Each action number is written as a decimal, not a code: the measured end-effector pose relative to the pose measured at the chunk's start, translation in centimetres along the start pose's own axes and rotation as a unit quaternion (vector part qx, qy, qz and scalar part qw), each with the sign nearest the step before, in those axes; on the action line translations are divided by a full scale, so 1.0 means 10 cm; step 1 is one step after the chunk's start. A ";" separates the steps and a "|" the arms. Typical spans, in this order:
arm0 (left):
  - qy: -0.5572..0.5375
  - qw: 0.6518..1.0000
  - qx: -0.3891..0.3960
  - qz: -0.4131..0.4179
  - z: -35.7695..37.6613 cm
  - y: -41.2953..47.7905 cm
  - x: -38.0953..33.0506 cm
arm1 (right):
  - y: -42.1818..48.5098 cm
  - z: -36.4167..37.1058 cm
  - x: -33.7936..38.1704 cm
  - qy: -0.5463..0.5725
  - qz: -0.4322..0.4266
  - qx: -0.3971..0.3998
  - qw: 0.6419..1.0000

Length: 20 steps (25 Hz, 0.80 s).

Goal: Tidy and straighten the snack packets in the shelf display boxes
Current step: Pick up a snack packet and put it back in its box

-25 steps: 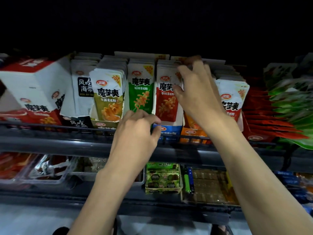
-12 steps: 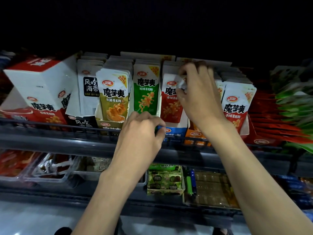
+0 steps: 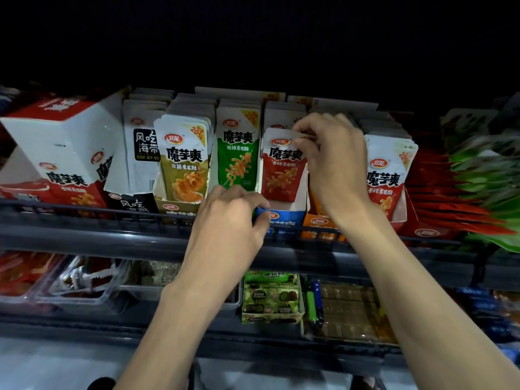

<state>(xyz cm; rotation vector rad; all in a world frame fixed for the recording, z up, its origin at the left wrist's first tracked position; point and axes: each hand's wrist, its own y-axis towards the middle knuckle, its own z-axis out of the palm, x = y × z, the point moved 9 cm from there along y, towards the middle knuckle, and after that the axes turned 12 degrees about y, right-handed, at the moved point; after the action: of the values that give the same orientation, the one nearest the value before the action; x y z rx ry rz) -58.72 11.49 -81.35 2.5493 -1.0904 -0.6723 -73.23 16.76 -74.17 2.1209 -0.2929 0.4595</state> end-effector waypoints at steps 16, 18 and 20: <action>-0.003 1.000 0.014 -0.014 -0.01 0.00 0.00 | -0.09 0.12 0.25 -0.103 -0.083 0.001 0.991; -0.005 1.000 0.017 -0.014 -0.01 -0.01 0.00 | -0.08 0.15 0.23 -0.114 -0.069 0.026 0.991; -0.003 1.000 0.019 -0.011 -0.01 0.00 0.00 | -0.07 0.17 0.21 -0.118 -0.059 0.043 0.990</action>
<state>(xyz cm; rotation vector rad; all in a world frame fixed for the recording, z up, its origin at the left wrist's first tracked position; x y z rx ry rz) -58.66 11.54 -81.28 2.5967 -1.0880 -0.6717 -70.74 15.69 -74.70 2.2666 -0.2844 0.1537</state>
